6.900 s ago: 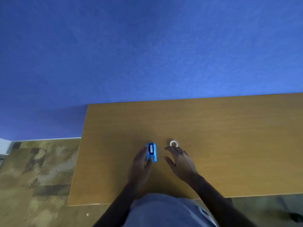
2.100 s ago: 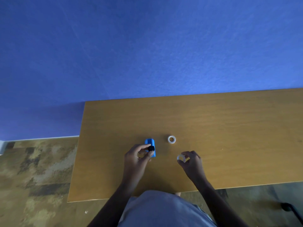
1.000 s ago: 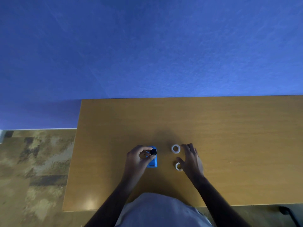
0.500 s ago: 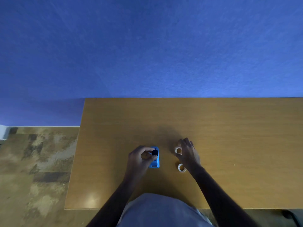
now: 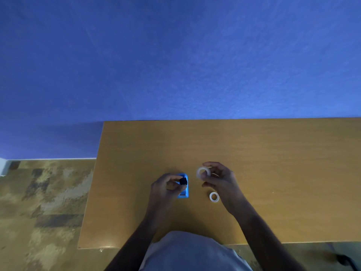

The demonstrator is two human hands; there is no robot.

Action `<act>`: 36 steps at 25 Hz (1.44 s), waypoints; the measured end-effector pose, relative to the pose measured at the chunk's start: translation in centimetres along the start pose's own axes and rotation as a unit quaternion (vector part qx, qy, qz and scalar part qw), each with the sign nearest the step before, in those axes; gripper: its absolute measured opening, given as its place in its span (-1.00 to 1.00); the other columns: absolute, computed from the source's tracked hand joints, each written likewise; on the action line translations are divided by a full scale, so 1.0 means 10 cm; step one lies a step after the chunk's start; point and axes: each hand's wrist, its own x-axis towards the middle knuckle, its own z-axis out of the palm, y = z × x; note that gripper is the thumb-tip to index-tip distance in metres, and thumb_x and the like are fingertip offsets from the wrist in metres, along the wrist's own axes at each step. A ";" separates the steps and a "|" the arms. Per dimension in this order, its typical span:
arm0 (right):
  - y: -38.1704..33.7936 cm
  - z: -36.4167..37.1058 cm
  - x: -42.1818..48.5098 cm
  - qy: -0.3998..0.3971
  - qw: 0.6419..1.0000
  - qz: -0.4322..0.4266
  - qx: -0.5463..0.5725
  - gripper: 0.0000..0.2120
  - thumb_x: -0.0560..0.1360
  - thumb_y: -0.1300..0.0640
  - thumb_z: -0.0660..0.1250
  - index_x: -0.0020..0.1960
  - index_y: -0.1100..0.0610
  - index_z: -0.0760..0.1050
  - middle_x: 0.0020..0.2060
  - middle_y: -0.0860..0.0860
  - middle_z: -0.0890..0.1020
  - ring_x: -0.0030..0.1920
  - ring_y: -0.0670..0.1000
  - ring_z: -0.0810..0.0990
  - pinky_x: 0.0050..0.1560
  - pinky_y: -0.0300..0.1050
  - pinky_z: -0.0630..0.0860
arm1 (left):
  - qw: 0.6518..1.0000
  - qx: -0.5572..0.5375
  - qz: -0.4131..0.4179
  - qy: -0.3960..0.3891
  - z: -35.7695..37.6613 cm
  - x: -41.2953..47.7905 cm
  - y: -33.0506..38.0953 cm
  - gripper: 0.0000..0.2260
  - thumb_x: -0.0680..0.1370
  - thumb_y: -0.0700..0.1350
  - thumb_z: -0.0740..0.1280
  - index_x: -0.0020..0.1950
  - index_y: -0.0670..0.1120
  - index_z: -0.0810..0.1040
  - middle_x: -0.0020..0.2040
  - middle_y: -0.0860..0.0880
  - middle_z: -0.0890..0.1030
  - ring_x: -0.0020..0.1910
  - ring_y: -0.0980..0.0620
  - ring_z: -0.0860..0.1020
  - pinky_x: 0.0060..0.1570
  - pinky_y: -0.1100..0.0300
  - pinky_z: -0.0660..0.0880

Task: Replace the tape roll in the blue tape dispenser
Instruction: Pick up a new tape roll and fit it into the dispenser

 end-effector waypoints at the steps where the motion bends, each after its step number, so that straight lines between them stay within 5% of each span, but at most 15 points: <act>1: -0.07 0.04 -0.10 -0.013 1.000 -0.002 0.025 -0.72 0.55 0.38 0.51 0.25 0.24 0.66 -0.08 0.09 0.72 -0.06 0.05 0.71 -0.03 0.03 0.69 | 1.000 -0.009 0.003 0.001 -0.02 -0.04 0.03 -0.65 0.45 -0.23 0.64 -0.12 0.25 0.69 -0.20 0.10 0.77 -0.18 0.25 0.71 -0.15 0.23 0.62; 5: -0.22 0.16 -0.44 -0.048 0.994 -0.006 0.103 -0.66 0.57 0.42 0.44 0.33 0.28 0.61 -0.03 0.07 0.70 0.00 0.07 0.69 0.13 0.14 0.61 | 0.998 -0.057 0.024 -0.011 -0.15 -0.25 0.19 -0.70 0.46 -0.27 0.62 -0.05 0.15 0.75 -0.14 0.16 0.79 -0.13 0.21 0.73 -0.14 0.23 0.64; 11: -0.26 0.22 -0.79 -0.101 0.978 -0.026 0.179 -0.60 0.48 0.42 0.45 0.29 0.24 0.57 0.07 0.06 0.68 0.04 0.06 0.70 0.15 -0.02 0.69 | 0.992 -0.113 0.052 -0.013 -0.33 -0.46 0.36 -0.75 0.50 -0.27 0.60 0.07 0.04 0.78 -0.02 0.00 0.81 -0.01 -0.05 0.78 0.03 -0.04 0.72; 20: -0.06 0.24 -1.11 -0.125 0.964 -0.007 0.234 -0.58 0.58 0.40 0.37 0.43 0.27 0.56 0.20 0.18 0.69 0.10 0.10 0.77 0.17 -0.11 0.72 | 0.988 -0.125 0.072 -0.060 -0.34 -0.81 0.43 -0.79 0.53 -0.24 0.58 0.09 0.02 0.79 -0.12 -0.01 0.80 -0.17 0.05 0.74 -0.04 0.08 0.71; 23: -0.02 0.28 -1.20 -0.111 0.971 -0.013 0.211 -0.71 0.59 0.26 0.38 0.29 0.20 0.68 0.17 0.15 0.75 -0.01 0.05 0.79 0.06 -0.15 0.74 | 0.986 -0.133 0.080 -0.065 -0.32 -0.90 0.41 -0.78 0.53 -0.27 0.58 0.09 0.00 0.80 -0.12 0.00 0.80 -0.19 0.08 0.73 -0.12 0.21 0.67; 25: 0.00 0.30 -1.25 -0.105 0.980 -0.027 0.167 -0.74 0.62 0.16 0.39 0.26 0.19 0.69 0.11 0.16 0.76 -0.07 0.06 0.77 -0.04 -0.11 0.74 | 0.985 -0.138 0.080 -0.064 -0.31 -0.93 0.39 -0.80 0.53 -0.27 0.58 0.08 -0.02 0.80 -0.05 -0.04 0.80 -0.11 0.04 0.74 -0.11 0.11 0.71; 30: 0.00 0.31 -1.34 -0.101 0.988 -0.062 0.097 -0.48 0.47 -0.01 0.63 0.32 0.22 0.65 0.08 0.21 0.75 -0.07 0.14 0.68 -0.12 0.00 0.63 | 0.987 -0.124 0.084 -0.055 -0.32 -1.03 0.36 -0.82 0.51 -0.20 0.61 0.07 0.01 0.80 -0.04 -0.04 0.80 -0.07 -0.07 0.76 -0.05 -0.10 0.73; 36: -0.02 0.29 -1.36 -0.099 0.984 -0.145 0.000 -0.61 0.51 0.38 0.55 0.32 0.28 0.66 0.14 0.29 0.75 -0.12 0.12 0.72 -0.17 0.05 0.65 | 0.984 -0.107 0.131 -0.048 -0.33 -1.09 0.31 -0.77 0.51 -0.23 0.60 0.13 -0.01 0.81 -0.04 0.00 0.77 -0.10 0.02 0.73 -0.05 -0.09 0.67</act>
